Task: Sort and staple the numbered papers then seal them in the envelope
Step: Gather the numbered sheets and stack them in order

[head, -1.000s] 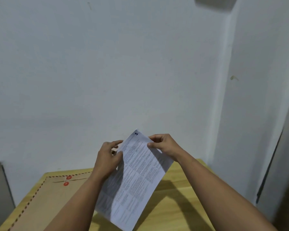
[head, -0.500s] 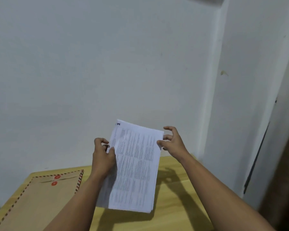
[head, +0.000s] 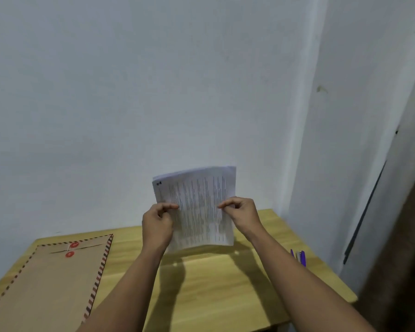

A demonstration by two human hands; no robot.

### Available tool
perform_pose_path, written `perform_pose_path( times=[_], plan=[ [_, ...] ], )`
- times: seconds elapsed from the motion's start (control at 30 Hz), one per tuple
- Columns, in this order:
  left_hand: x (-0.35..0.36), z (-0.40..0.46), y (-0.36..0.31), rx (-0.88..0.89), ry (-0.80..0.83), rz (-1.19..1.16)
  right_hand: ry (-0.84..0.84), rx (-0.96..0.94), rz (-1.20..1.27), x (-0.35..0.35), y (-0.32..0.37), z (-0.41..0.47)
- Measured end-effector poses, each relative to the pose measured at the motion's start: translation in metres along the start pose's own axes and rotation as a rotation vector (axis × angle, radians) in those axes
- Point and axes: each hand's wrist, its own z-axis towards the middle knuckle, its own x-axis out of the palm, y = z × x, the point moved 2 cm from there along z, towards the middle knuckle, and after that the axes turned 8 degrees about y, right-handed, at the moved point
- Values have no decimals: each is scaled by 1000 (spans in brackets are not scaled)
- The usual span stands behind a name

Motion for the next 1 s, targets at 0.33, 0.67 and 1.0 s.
perform_pose_path(
  times=[0.33, 0.67, 1.0],
  plan=[
    [14, -3, 33, -103, 72, 98, 49, 96, -126, 8, -54, -15],
    [-1, -9, 44, -138, 78, 147, 215, 163, -134, 13, -58, -22],
    [-27, 22, -8, 2, 142, 434, 165, 230, 100, -14, 6, -9]
  ],
)
